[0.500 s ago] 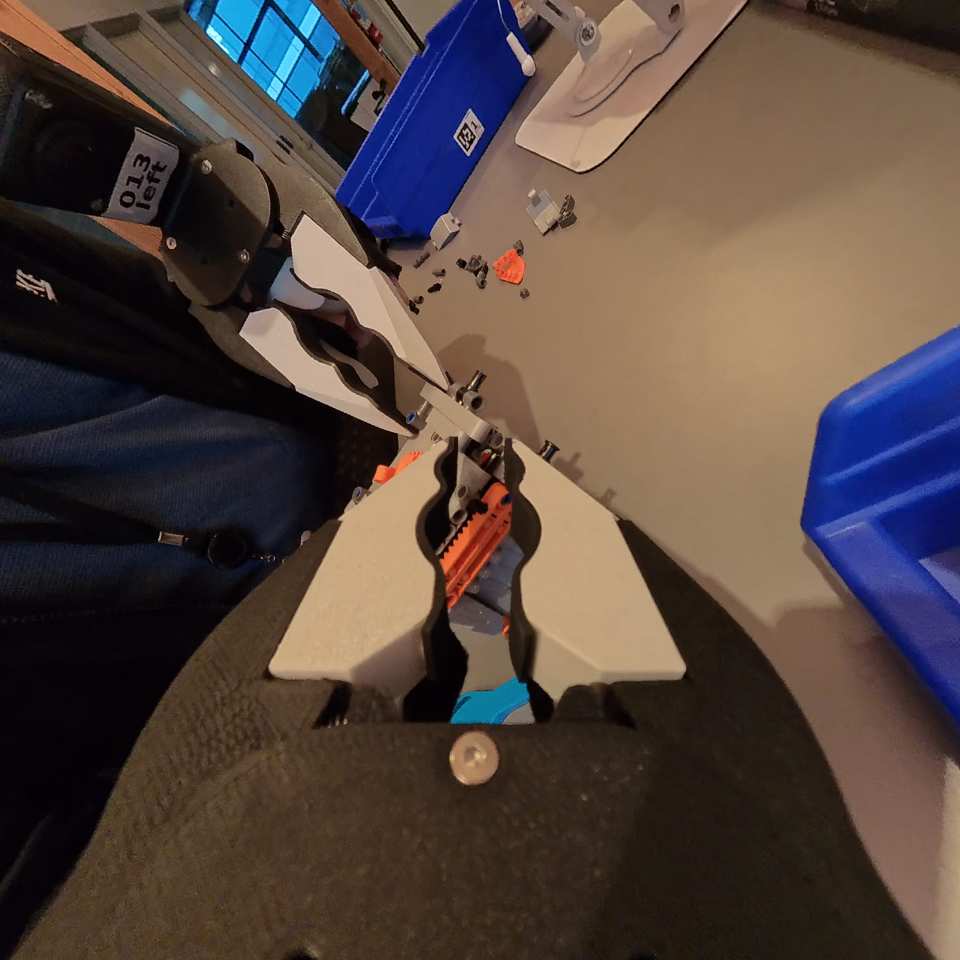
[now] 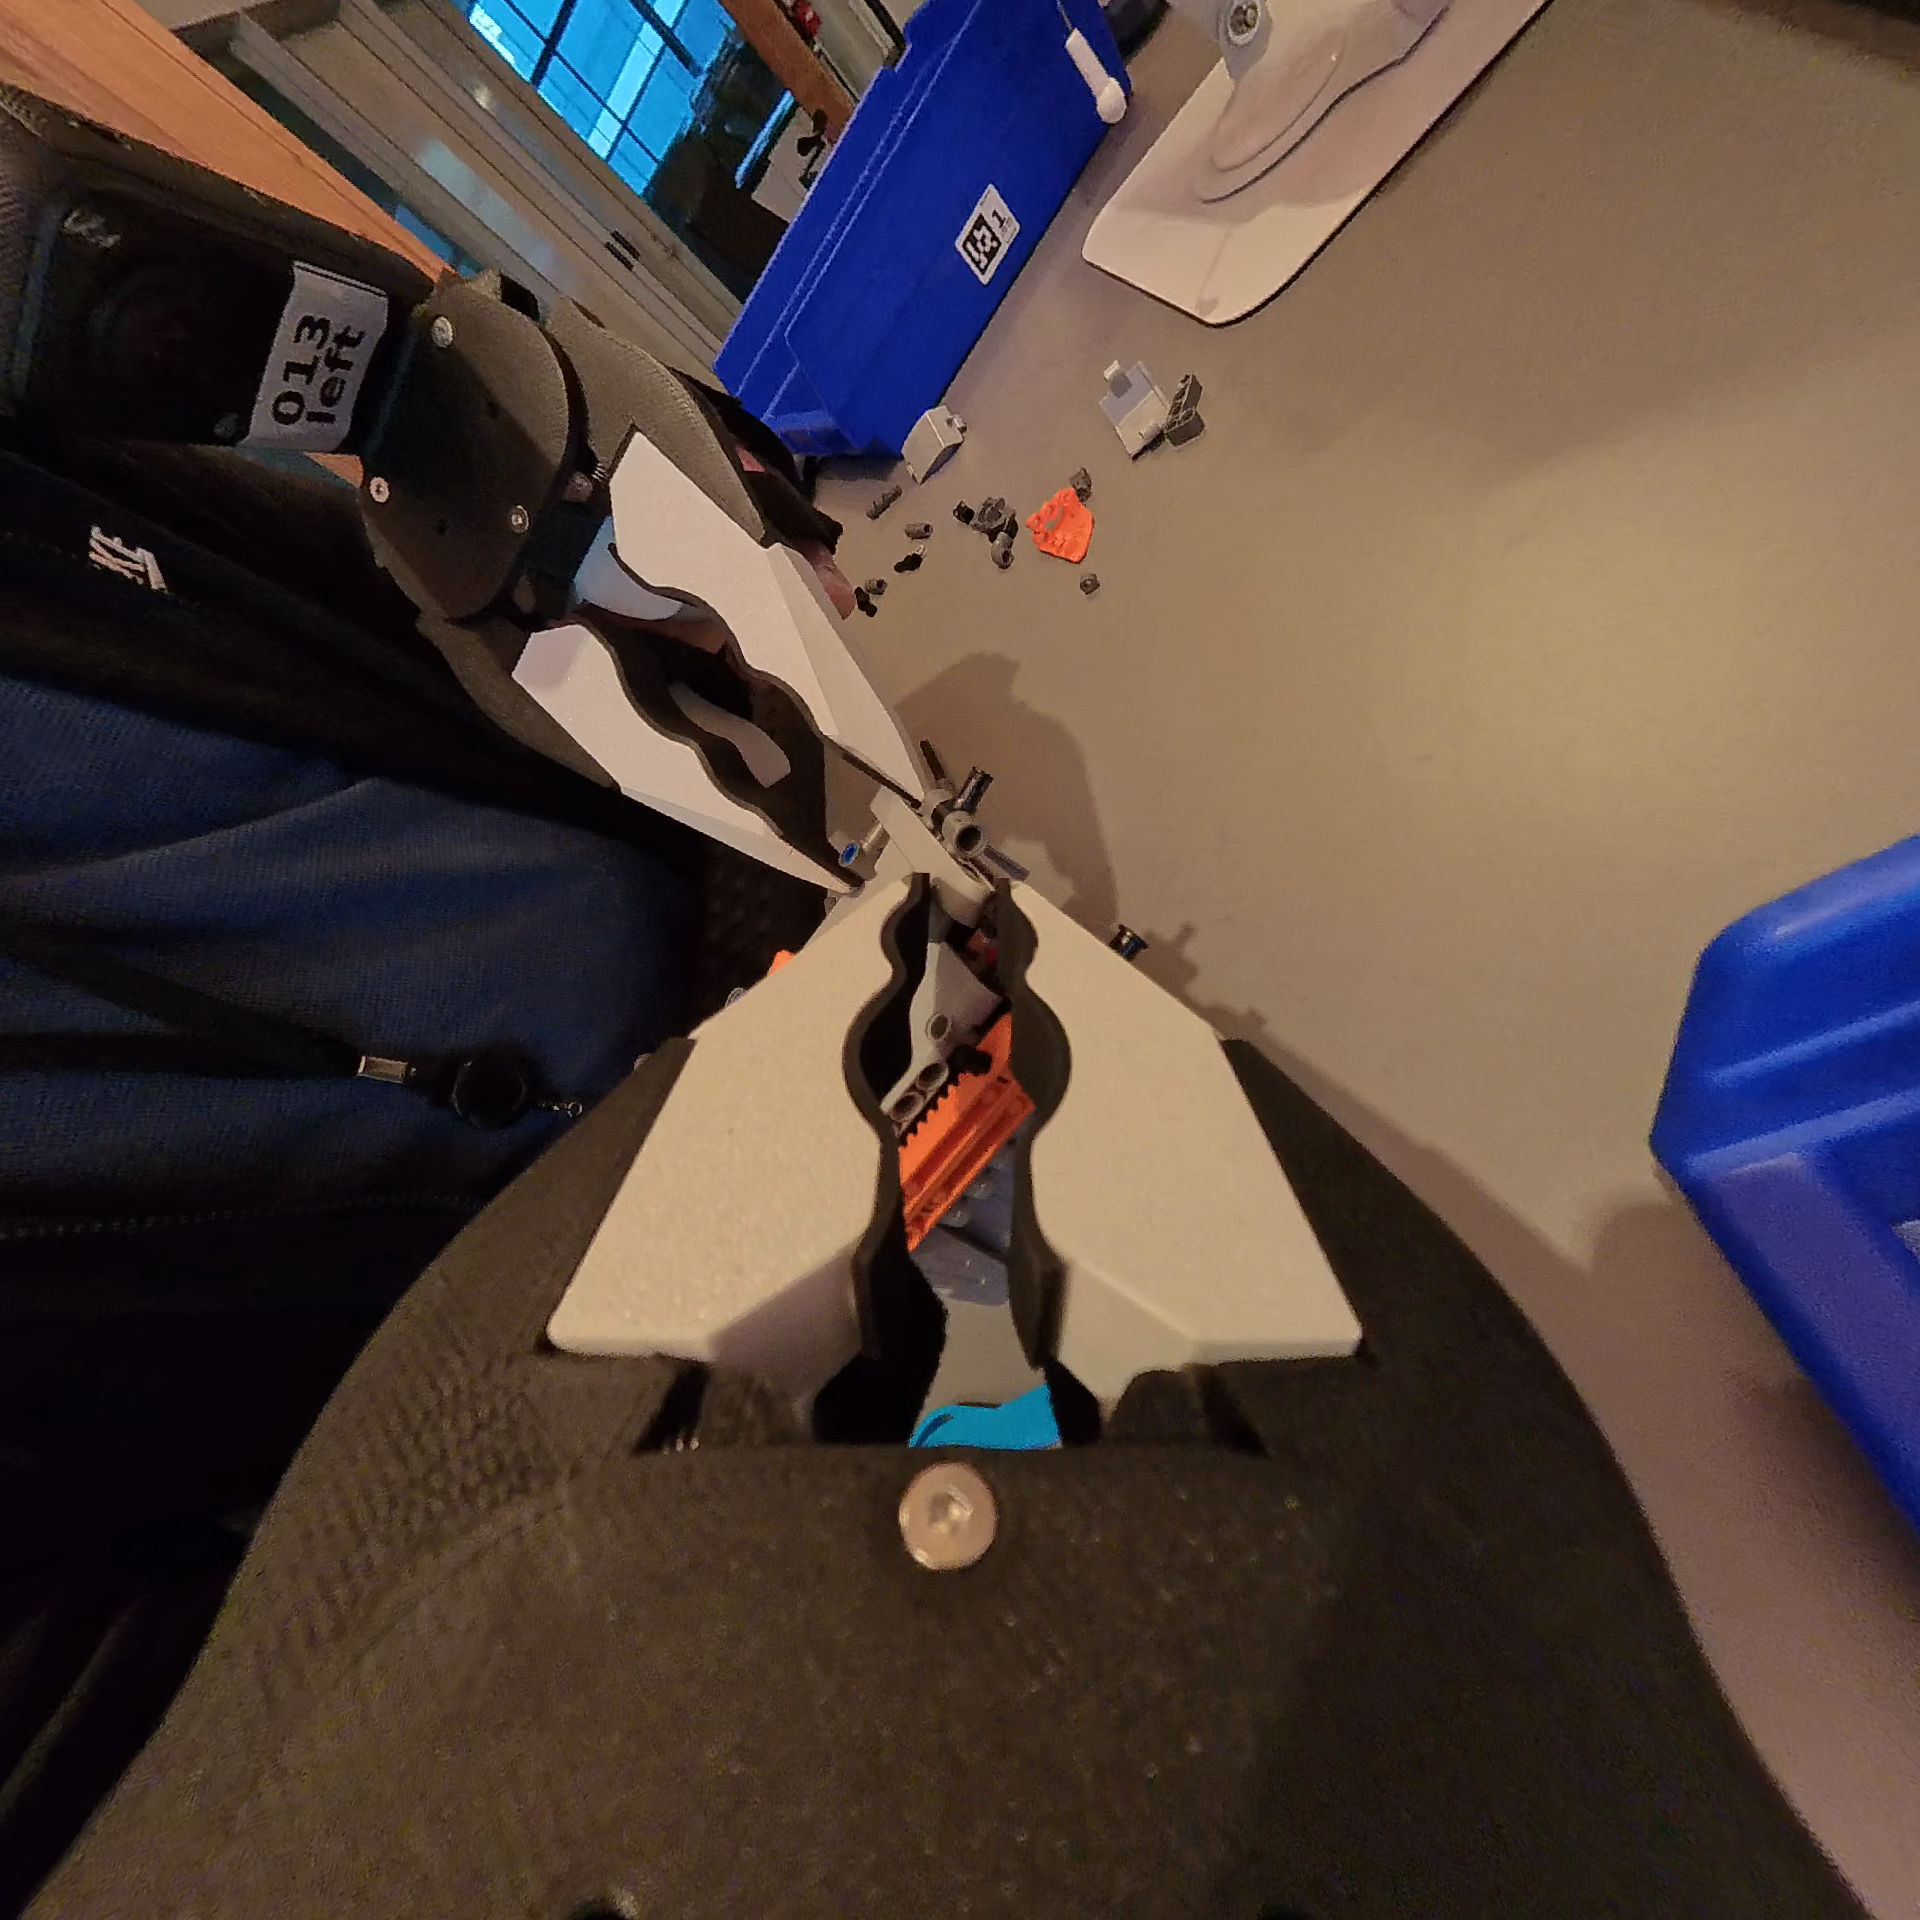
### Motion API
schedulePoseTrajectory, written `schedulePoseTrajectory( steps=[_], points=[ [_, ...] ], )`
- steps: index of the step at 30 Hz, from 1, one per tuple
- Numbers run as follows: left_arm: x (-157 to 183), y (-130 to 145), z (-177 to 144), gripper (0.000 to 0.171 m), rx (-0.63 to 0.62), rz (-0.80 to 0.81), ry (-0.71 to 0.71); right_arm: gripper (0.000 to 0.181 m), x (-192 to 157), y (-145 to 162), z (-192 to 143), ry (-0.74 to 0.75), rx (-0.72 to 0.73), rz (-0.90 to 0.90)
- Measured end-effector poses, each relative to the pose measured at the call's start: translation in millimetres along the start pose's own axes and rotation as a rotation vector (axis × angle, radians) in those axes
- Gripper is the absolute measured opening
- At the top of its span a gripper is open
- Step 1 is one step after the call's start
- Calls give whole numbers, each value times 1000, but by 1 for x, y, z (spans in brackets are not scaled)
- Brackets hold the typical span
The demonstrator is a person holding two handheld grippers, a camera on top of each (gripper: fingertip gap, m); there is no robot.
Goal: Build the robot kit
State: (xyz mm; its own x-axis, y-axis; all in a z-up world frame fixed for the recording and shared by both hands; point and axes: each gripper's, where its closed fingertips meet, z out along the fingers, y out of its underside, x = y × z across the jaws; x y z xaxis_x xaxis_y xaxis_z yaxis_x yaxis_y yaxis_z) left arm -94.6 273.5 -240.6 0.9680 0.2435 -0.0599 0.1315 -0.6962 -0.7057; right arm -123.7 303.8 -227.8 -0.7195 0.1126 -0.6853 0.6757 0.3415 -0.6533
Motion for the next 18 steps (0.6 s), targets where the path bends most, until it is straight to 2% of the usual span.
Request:
schedulePoseTrajectory(
  steps=[18],
  points=[
    [-2, 0, 1, 21, 2, 17, 17, 7, -5, 4, 1, -39, -45, -9]
  ],
)
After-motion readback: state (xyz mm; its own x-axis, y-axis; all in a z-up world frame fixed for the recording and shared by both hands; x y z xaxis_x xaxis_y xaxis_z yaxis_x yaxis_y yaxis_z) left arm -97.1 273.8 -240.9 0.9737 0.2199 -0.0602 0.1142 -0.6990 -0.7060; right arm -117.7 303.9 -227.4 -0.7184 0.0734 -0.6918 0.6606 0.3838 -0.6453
